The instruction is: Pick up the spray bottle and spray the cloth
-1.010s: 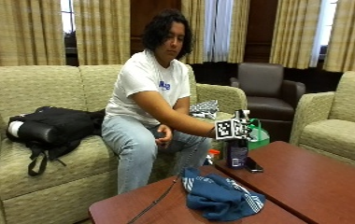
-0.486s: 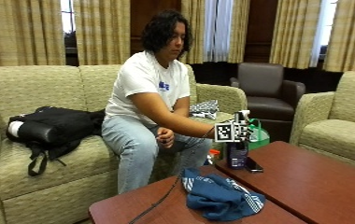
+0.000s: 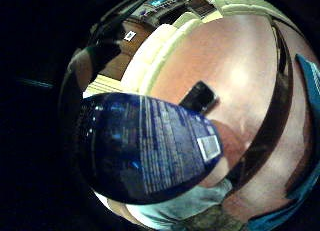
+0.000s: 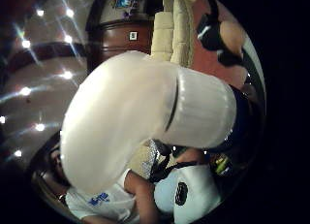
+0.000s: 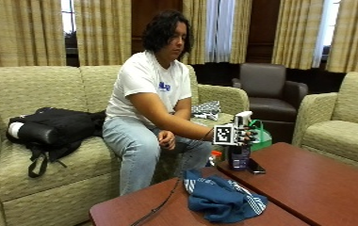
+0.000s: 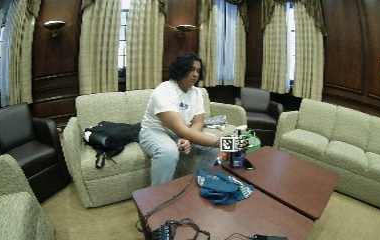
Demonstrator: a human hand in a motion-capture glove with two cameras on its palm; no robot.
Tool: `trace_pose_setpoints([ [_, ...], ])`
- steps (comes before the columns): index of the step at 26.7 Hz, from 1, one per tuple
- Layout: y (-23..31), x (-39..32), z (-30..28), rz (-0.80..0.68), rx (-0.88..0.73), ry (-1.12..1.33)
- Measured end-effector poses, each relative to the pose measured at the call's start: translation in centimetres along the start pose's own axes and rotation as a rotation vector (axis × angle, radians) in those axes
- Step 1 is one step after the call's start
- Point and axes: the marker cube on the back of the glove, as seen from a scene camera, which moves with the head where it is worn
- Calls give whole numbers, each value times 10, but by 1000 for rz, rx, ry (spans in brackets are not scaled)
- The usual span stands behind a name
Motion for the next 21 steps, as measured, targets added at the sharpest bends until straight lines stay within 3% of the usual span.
trace_pose_setpoints([
  [5, -4, 12, -11, 28, 71, 182],
  [21, 76, 17, -58, 56, -6, 371],
])
